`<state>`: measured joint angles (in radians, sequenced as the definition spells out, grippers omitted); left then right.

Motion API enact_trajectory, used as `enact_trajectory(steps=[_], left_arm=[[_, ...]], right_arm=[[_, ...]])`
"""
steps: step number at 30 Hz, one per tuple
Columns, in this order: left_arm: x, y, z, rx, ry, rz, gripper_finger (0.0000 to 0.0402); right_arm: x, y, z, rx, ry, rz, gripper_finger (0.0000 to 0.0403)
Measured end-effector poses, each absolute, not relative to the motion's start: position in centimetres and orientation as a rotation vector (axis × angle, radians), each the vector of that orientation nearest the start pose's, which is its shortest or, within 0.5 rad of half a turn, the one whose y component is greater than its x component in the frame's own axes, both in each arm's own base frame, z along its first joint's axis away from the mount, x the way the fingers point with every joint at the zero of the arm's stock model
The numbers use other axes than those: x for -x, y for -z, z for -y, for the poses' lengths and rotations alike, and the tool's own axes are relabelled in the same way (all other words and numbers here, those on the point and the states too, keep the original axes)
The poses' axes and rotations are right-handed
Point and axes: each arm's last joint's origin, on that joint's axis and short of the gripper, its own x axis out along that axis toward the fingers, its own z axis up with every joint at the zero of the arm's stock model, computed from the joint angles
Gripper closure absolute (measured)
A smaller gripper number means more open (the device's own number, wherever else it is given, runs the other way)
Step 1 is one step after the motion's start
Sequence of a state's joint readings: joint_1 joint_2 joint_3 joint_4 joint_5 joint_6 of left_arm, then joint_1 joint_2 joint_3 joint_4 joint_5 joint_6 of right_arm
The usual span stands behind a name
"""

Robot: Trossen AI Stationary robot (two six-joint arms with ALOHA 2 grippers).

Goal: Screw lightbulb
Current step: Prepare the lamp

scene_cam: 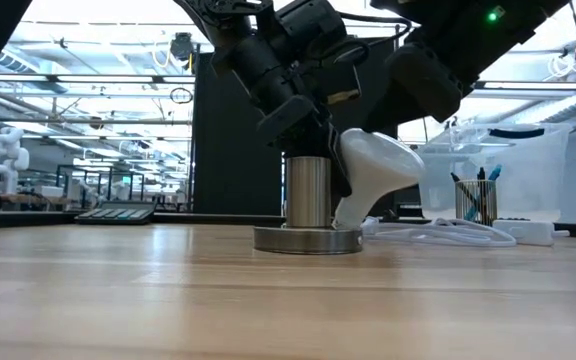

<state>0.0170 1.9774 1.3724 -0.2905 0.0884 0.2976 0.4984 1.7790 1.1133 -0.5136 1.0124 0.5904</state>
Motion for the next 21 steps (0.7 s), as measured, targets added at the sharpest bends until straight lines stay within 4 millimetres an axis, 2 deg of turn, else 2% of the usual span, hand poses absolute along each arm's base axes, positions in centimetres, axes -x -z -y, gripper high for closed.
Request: enact_trajectory(steps=[12, 16, 21], left_arm=[[-42.1, -18.1, -0.3, -0.254, 0.275, -0.853, 0.0317], [-42.1, -18.1, -0.3, -0.260, 0.283, -0.850, 0.0290], [-42.1, -18.1, -0.3, -0.270, 0.290, -0.849, 0.0234]], right_arm=[[-29.5, -17.5, -13.7, 0.172, 0.703, -0.750, 0.0403], [-29.4, -17.4, -13.7, 0.149, 0.711, -0.763, 0.0403], [-29.3, -17.4, -13.6, 0.146, 0.714, -0.761, 0.0403]])
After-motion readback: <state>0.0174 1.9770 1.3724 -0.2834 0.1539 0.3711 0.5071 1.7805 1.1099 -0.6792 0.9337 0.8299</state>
